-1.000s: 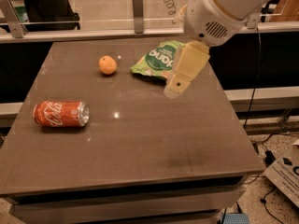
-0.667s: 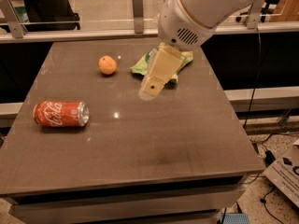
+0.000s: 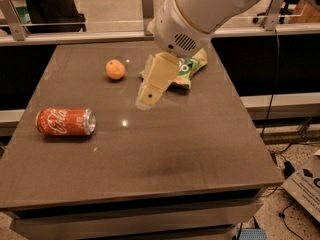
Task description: Place coke can upright
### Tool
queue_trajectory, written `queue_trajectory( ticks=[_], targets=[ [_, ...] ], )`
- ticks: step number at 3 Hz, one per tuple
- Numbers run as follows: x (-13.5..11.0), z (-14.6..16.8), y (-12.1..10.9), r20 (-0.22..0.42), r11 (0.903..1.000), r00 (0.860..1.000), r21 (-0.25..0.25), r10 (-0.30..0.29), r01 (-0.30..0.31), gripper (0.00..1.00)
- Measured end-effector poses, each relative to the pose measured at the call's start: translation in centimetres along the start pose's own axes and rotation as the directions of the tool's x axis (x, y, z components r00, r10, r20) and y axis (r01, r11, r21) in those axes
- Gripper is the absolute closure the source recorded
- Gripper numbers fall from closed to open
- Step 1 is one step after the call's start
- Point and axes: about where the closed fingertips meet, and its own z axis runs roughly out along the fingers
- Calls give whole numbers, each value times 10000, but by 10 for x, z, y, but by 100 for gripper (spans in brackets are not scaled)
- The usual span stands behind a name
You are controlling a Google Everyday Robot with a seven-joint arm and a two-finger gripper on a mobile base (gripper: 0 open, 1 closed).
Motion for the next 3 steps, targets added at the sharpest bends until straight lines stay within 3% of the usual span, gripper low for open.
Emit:
queue_trajectory(
  ticks=[1, 3],
  targets=[
    [-28, 44, 7, 199, 9973, 9989, -587, -423, 434, 0],
    [-71, 141, 41, -395, 9759, 9939, -1974, -1026, 929, 0]
  ],
)
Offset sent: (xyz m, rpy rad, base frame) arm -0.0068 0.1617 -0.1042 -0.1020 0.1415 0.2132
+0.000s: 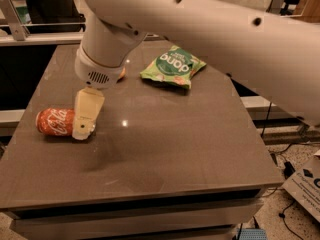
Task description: Place coke can upright
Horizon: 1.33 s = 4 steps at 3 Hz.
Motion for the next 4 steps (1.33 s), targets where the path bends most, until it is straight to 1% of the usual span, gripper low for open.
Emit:
queue_trajectory(
  ticks=[1, 2, 3, 4],
  targets=[
    [-23, 29, 5, -362, 9991, 9993, -421, -83, 68, 0],
    [-39, 51, 11, -831, 9981, 9965, -621, -103, 52, 0],
    [-41, 69, 13, -1405, 9982, 9901, -590, -9, -74, 0],
    [-40, 84, 12, -2122, 9994, 9772, -354, -29, -47, 0]
  ],
)
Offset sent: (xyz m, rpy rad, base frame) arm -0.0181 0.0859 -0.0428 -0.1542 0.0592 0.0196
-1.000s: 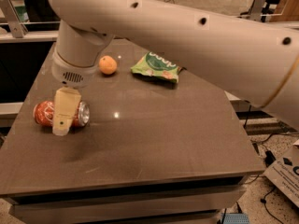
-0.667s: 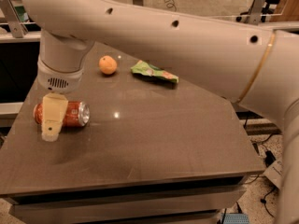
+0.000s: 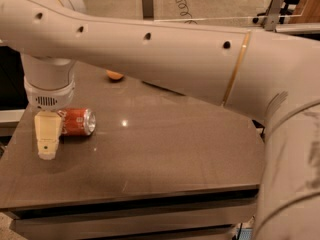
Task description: Place coke can upright
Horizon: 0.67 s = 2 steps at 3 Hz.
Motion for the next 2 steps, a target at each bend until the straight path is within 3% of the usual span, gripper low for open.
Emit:
queue_trajectory(
  ticks=[2],
  targets=[
    [-2, 11, -6, -554, 9993, 9984, 363, -56, 77, 40]
  ],
)
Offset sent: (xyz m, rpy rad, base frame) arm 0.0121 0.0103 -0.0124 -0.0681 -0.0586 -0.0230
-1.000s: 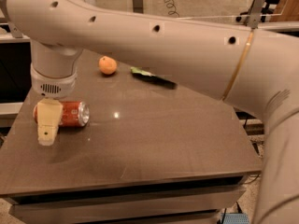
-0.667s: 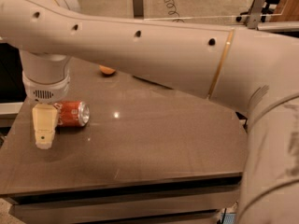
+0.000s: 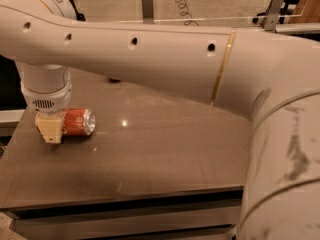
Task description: Place coke can upright
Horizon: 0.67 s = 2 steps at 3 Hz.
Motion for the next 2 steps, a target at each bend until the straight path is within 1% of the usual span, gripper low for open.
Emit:
queue_trajectory(
  ticks=[1, 2],
  targets=[
    [-2, 2, -2, -108, 10000, 9999, 71, 45, -44, 63],
    [-6, -3, -9, 191, 9997, 9997, 163, 182, -185, 87]
  ],
)
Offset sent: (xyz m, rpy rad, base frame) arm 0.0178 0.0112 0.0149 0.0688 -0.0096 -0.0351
